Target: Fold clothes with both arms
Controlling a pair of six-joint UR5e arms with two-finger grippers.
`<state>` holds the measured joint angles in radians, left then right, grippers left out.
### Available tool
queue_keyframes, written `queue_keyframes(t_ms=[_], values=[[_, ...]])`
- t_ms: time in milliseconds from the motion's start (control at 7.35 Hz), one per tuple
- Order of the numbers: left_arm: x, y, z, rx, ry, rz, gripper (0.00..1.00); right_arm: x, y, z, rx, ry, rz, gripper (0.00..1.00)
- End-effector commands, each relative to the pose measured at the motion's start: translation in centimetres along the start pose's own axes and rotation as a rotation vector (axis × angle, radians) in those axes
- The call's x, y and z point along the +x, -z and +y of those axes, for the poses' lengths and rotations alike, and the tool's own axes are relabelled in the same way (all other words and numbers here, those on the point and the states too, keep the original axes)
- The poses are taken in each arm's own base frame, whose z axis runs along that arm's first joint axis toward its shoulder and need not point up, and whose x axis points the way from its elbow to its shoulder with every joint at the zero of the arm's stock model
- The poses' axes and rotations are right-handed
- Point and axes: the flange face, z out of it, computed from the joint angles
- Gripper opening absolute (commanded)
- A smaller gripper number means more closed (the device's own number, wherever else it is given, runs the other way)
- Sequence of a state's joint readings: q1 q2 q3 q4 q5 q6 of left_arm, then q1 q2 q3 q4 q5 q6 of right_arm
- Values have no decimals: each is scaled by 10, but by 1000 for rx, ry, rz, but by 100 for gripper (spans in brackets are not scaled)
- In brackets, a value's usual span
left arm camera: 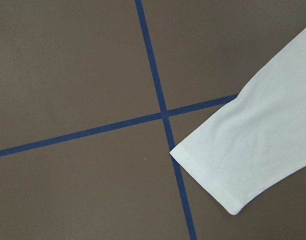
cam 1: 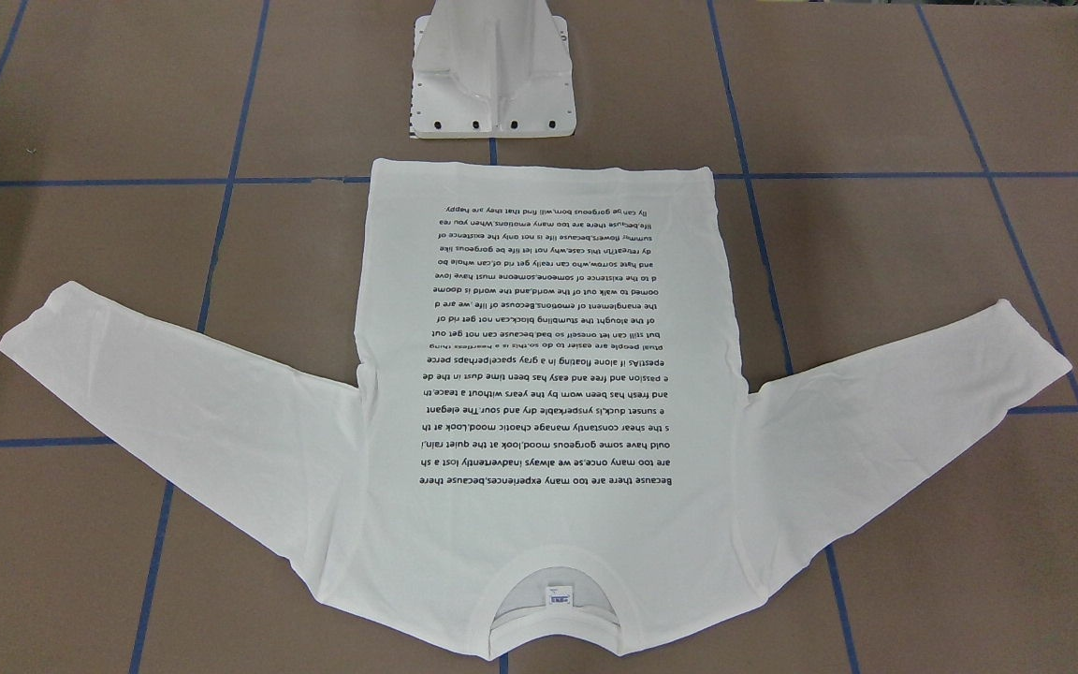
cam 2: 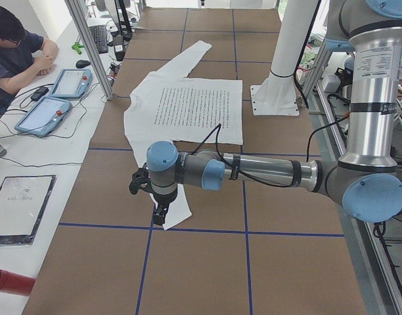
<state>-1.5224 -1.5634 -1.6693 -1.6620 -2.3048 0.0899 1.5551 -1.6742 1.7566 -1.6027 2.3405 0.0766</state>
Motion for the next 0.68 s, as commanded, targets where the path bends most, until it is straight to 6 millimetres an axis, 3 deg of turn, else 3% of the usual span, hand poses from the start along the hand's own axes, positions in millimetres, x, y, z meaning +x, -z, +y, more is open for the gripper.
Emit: queue_keyframes(t_ms=[0,272,544], values=[[20,15,-29,60,-68,0,100,-13,0,-8,42,64,-44,100],[21,10,-30,61,-73,3,100,-30,-9,-16,67,92,-68,100],[26,16,-51,74,-84,4,100,-88,-49,-17,59,50,-87,100]])
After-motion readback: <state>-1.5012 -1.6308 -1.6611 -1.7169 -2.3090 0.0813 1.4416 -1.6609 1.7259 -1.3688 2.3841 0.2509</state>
